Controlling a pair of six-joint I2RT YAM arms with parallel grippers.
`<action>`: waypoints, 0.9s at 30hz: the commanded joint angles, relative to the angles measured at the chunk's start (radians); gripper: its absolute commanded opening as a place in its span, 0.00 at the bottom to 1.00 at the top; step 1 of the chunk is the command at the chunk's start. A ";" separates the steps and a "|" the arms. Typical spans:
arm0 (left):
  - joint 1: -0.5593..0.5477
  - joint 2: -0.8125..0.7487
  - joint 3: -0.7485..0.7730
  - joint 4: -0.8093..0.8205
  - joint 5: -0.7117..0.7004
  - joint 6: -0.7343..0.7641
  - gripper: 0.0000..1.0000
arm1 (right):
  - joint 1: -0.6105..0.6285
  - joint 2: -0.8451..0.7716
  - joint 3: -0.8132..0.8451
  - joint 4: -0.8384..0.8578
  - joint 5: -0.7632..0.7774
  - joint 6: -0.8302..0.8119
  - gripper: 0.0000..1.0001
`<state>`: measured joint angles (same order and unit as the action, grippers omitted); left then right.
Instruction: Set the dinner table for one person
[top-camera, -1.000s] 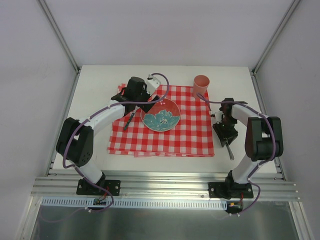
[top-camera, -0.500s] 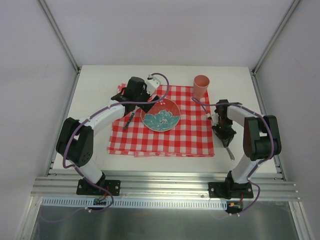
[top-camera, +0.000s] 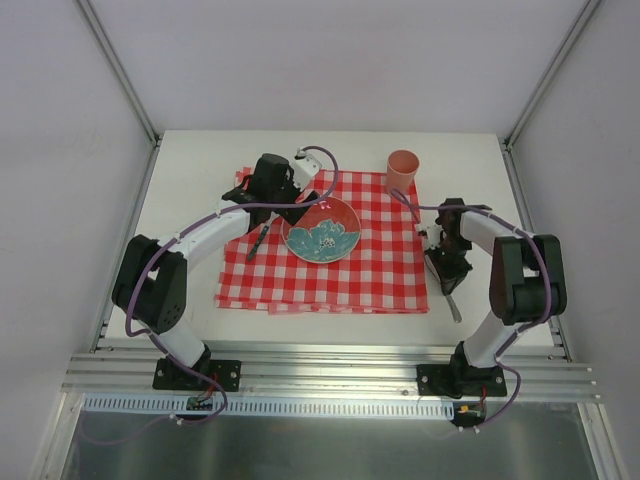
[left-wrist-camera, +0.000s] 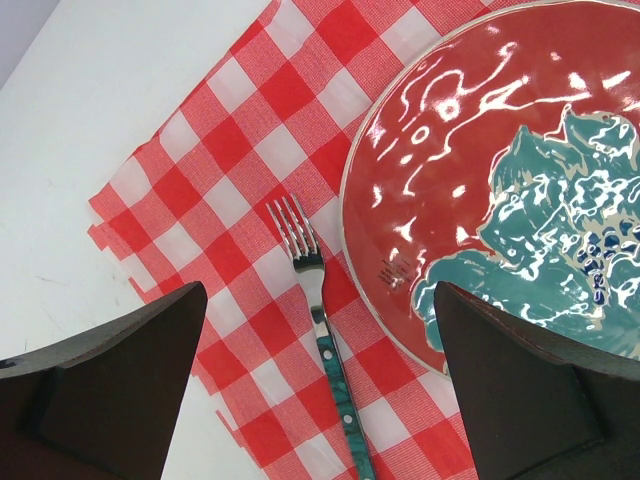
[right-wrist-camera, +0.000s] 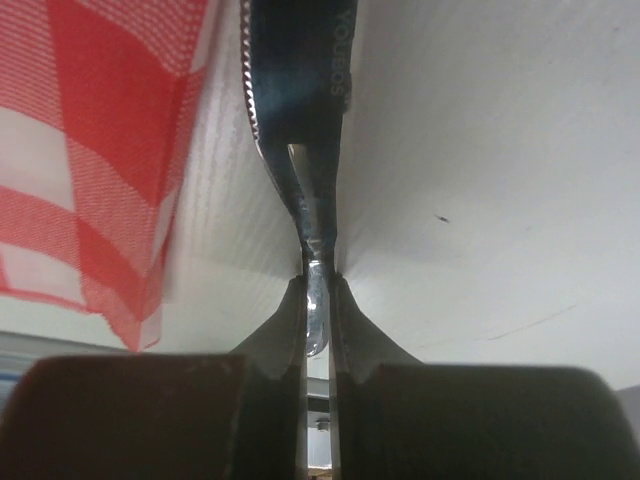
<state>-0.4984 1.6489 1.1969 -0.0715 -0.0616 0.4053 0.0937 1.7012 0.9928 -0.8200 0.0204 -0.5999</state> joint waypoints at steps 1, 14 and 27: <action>-0.011 -0.054 -0.008 0.021 0.019 -0.013 0.99 | -0.054 0.034 0.079 -0.086 -0.167 0.034 0.00; -0.011 -0.081 -0.036 0.021 0.009 0.007 0.99 | -0.328 0.236 0.187 -0.198 -0.554 0.045 0.00; -0.014 -0.061 -0.016 0.022 0.008 0.013 0.99 | -0.407 0.325 0.211 -0.225 -0.609 0.025 0.00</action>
<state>-0.4988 1.6146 1.1656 -0.0681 -0.0616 0.4084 -0.3107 2.0277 1.1805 -1.0328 -0.5625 -0.5587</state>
